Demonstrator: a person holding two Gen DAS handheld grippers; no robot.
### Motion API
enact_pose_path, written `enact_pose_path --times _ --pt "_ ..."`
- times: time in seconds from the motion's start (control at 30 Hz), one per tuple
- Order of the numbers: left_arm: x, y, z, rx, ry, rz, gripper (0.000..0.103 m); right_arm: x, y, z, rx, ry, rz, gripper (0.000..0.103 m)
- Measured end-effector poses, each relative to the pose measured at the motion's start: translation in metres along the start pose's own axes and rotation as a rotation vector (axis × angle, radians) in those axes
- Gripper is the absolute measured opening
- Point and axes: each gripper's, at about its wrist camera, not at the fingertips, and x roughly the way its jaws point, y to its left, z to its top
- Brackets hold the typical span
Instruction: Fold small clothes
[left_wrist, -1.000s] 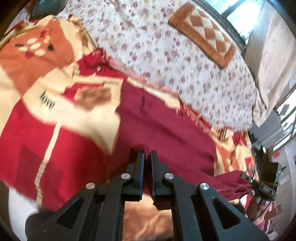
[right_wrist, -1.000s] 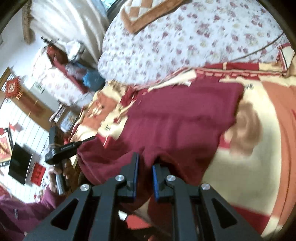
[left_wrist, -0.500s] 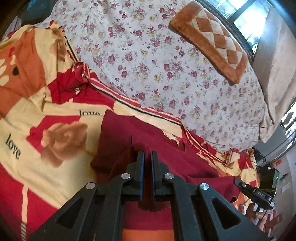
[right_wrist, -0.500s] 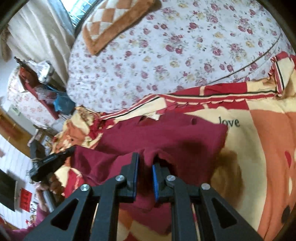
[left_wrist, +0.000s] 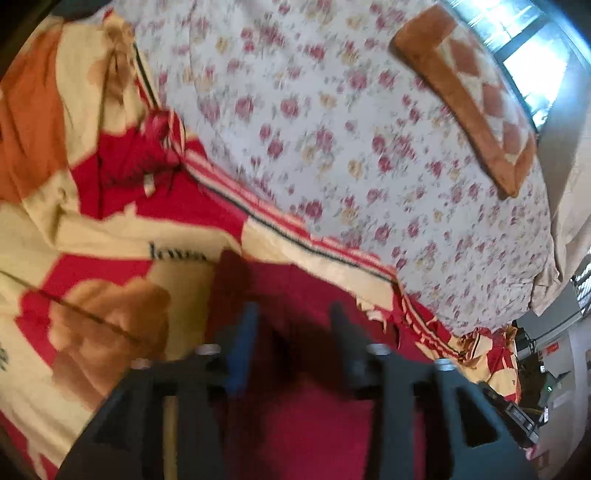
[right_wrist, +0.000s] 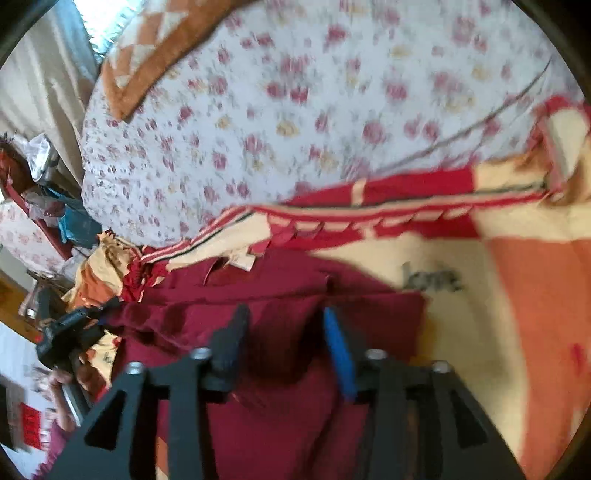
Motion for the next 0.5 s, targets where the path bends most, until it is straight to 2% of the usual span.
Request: enact_pose_path --times 0.07,0.13,0.23,0.3,0.4,0.5 --pt "-0.016 -0.002 0.000 0.008 -0.037 0.003 0.024 -0.018 0.008 -0.007 -0.072 -0.008 0.001 0.051" --pt "-0.024 -0.005 -0.005 0.025 -0.043 0.040 0.024 -0.020 0.019 -0.017 -0.149 0.040 -0.024 0.051" --pt "-0.019 -0.003 -0.015 0.038 -0.021 0.079 0.024 -0.001 0.038 -0.033 -0.281 0.141 -0.066 0.049" --pt "-0.006 0.001 -0.020 0.034 0.015 0.096 0.024 0.019 0.051 -0.037 -0.337 0.169 -0.094 0.049" --pt "0.009 0.011 -0.023 0.013 0.041 0.106 0.024 0.046 0.066 -0.022 -0.327 0.147 -0.093 0.049" --pt "0.018 0.021 -0.020 -0.019 0.041 0.118 0.024 0.071 0.066 0.007 -0.230 0.071 -0.104 0.050"
